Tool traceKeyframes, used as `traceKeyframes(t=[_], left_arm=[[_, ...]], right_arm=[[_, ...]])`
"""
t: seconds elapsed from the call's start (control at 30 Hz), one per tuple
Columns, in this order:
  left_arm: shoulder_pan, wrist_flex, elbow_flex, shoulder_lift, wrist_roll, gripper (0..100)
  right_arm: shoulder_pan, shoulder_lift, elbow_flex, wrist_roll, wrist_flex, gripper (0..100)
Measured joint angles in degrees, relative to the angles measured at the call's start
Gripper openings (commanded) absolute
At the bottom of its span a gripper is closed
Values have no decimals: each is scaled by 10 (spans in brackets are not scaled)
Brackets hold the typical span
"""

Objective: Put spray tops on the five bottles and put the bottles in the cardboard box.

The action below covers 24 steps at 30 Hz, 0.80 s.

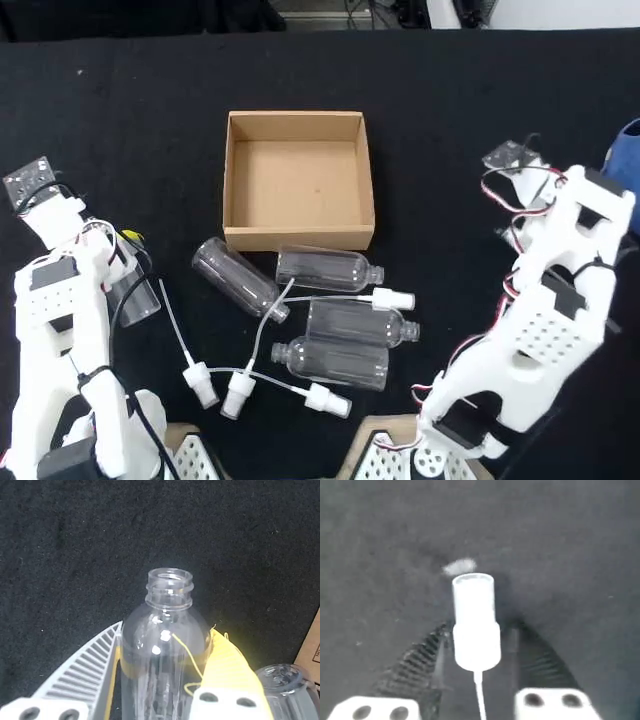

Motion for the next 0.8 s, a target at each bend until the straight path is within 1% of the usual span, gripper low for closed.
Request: traceKeyframes(t=[0.03,0.13,0.27,0.33,0.43,0.53,0.6,0.7,0.8], left_arm=[[0,0,0,0,0,30],[0,0,0,0,0,30],[0,0,0,0,0,30],[0,0,0,0,0,30],[0,0,0,0,0,30],[2,8,0,0,0,30],[13,33,0,-1,0,30],[21,69,-4,-26,0,30],[21,77,-4,-69,-4,30]], right_arm=[[-1,1,-8,-8,0,12],[-4,2,-30,-35,14,10],[-4,-8,-52,-69,69,9],[-4,-20,-55,-112,98,9],[-3,-44,-58,-202,117,9],[-5,-84,-58,-256,117,9],[-21,-117,-58,-291,117,9],[-63,-167,-54,-360,117,9],[-113,-230,-23,-418,117,9]])
